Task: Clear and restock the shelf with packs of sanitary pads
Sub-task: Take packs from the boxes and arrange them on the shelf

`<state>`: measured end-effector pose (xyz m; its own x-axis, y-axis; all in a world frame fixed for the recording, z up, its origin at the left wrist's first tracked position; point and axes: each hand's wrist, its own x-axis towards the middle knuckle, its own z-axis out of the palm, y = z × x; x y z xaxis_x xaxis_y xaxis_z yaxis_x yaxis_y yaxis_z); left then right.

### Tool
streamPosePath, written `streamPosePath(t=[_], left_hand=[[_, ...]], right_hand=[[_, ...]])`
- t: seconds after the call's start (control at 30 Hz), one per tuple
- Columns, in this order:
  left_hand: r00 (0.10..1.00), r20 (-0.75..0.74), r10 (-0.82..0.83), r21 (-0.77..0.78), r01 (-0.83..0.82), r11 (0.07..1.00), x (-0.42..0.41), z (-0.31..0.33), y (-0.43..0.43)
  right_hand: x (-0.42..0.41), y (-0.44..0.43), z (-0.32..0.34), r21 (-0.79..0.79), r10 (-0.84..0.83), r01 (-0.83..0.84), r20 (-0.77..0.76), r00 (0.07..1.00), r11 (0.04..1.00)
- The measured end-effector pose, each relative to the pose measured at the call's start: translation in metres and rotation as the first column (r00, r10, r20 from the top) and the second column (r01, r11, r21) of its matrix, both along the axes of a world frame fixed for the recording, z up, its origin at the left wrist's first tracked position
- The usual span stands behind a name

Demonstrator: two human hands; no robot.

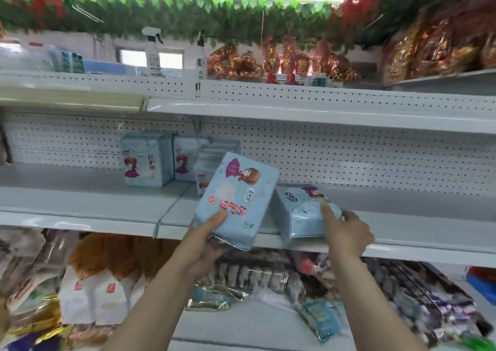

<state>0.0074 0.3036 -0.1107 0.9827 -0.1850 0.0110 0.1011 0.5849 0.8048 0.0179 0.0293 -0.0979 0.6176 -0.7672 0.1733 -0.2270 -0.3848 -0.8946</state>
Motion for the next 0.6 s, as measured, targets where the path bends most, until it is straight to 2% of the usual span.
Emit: streamPosePath(t=[0.07,0.13,0.17,0.23,0.3,0.33,0.6], left_hand=[[0.999,0.017,-0.028,0.081,0.026,0.996,0.009,0.003,0.021],[0.995,0.043,-0.094,0.148,0.086,0.985,0.015,0.007,0.040],[0.989,0.057,-0.135,0.190,0.122,0.974,0.018,0.010,0.050],[0.974,0.091,-0.206,0.260,0.177,0.949,0.024,0.014,0.066],[0.959,0.113,-0.260,0.314,0.214,0.925,0.028,0.020,0.080],[0.955,0.117,-0.273,0.334,0.221,0.916,0.030,0.022,0.085],[0.966,0.084,-0.245,0.297,0.210,0.931,0.046,0.026,0.120]], right_hand=[[-0.004,0.024,0.014,-0.045,-0.038,0.049,0.212,0.977,0.998],[-0.010,0.054,0.032,-0.102,0.102,-0.066,0.400,0.911,0.993],[-0.014,0.071,0.041,-0.094,0.195,-0.170,0.441,0.876,0.981],[-0.025,0.101,0.059,-0.005,0.369,-0.414,0.460,0.808,0.910],[-0.030,0.120,0.067,0.089,0.527,-0.625,0.453,0.719,0.776],[-0.028,0.126,0.067,0.116,0.578,-0.679,0.433,0.691,0.725],[-0.023,0.154,0.044,0.238,0.566,-0.692,0.429,0.704,0.681]])
